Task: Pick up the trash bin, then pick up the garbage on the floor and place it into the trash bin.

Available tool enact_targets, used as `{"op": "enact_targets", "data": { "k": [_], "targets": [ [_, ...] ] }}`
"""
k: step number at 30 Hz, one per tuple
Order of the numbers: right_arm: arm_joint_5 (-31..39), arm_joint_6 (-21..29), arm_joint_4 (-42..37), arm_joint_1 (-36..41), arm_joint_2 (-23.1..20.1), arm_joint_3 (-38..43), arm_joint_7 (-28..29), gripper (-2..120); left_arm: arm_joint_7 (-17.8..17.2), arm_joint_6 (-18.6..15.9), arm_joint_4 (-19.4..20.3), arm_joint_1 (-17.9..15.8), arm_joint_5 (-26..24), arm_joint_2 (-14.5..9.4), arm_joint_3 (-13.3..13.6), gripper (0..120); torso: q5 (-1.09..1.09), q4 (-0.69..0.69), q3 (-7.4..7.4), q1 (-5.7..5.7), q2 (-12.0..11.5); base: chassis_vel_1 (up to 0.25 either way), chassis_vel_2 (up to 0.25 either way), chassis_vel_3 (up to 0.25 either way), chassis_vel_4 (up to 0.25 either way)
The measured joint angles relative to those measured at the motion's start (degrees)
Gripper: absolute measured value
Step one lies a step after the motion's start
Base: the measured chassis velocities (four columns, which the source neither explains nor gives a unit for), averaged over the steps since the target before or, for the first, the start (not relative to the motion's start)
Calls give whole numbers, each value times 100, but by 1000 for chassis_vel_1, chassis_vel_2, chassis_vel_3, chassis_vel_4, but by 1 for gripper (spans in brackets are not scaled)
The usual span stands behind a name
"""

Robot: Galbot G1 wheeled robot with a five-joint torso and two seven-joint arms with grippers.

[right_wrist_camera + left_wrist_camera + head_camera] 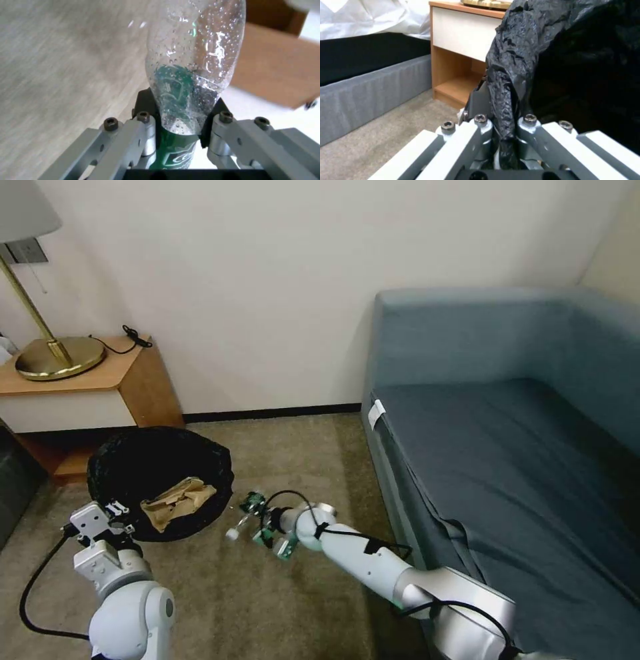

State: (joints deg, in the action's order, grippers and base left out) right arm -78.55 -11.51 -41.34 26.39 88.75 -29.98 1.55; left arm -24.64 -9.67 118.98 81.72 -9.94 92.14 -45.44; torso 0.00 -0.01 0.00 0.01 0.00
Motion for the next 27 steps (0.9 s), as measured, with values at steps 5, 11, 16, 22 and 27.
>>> {"op": "enact_targets", "data": {
  "k": [5,11,16,22,27],
  "targets": [
    [-84,-50,-52,175,-239,623,33,19,2,0,1,4,-8,0,-10,4,1,1,0,0,0,0,0,0,0],
    [70,-72,-77,273,-249,1703,39,19,4,1,-13,15,-2,0,12,4,1,1,0,0,0,0,0,0,0],
    [652,-115,-203,334,-262,2486,71,19,6,12,-46,50,22,0,64,4,0,1,0,0,0,0,0,0,0],
    [1614,-270,-536,486,-270,2986,249,19,6,20,-79,54,36,0,70,4,0,1,-1,0,0,0,0,0,0],
    [3587,-133,-847,651,-263,2903,336,19,6,21,-126,43,50,0,73,4,0,1,0,0,0,0,0,0,0]
  ]
}}
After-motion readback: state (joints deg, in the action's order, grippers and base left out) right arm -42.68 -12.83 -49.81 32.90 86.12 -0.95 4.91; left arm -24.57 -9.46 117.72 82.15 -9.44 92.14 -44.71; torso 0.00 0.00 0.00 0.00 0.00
